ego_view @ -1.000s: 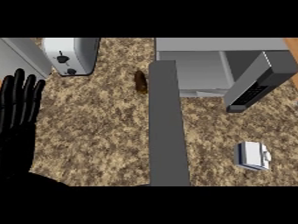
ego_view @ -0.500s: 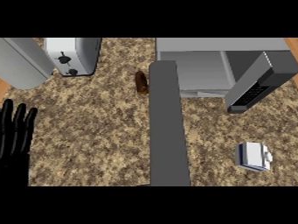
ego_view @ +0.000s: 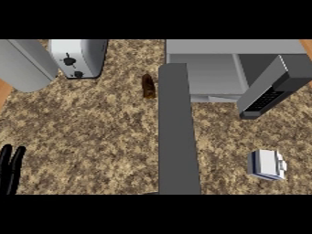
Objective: Pick up the milk, place it into the microwave and close the microwave
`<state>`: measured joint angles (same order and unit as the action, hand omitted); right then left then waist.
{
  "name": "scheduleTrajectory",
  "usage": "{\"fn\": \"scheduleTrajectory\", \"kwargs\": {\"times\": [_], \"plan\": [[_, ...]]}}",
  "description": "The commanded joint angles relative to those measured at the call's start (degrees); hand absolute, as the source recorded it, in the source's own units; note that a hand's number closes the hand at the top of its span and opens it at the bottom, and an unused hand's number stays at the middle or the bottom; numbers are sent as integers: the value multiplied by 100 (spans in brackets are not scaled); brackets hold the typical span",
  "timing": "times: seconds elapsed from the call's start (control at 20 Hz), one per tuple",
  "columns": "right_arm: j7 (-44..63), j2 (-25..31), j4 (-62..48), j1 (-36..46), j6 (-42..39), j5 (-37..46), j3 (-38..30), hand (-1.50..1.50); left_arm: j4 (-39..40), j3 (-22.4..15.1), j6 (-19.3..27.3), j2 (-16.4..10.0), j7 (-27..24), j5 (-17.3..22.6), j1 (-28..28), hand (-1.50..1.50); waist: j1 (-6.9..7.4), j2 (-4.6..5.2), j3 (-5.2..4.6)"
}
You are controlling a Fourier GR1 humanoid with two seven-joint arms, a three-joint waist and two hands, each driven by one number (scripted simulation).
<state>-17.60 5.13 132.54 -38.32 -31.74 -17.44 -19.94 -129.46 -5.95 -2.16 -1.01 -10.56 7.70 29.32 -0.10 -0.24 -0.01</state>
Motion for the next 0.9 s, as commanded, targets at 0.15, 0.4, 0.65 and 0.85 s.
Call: {"fn": "scheduleTrajectory", "kwargs": {"times": [0.15,0.4,0.65,0.85], "plan": [[-413,-451,-353,189,-81,807,25,-150,-285,199,-395,-49,-495,217,846,-150,28,9,1],[-520,-507,-645,310,616,1588,699,-150,-494,394,-840,-131,-772,592,1531,-150,59,6,0],[-955,-318,-1677,976,479,1970,260,-150,295,782,-1383,-167,-1660,707,1745,-150,88,6,0],[-1071,-508,-1869,1215,865,2612,760,-150,-304,776,-1527,-176,-1445,799,2150,-150,78,10,2]]}}
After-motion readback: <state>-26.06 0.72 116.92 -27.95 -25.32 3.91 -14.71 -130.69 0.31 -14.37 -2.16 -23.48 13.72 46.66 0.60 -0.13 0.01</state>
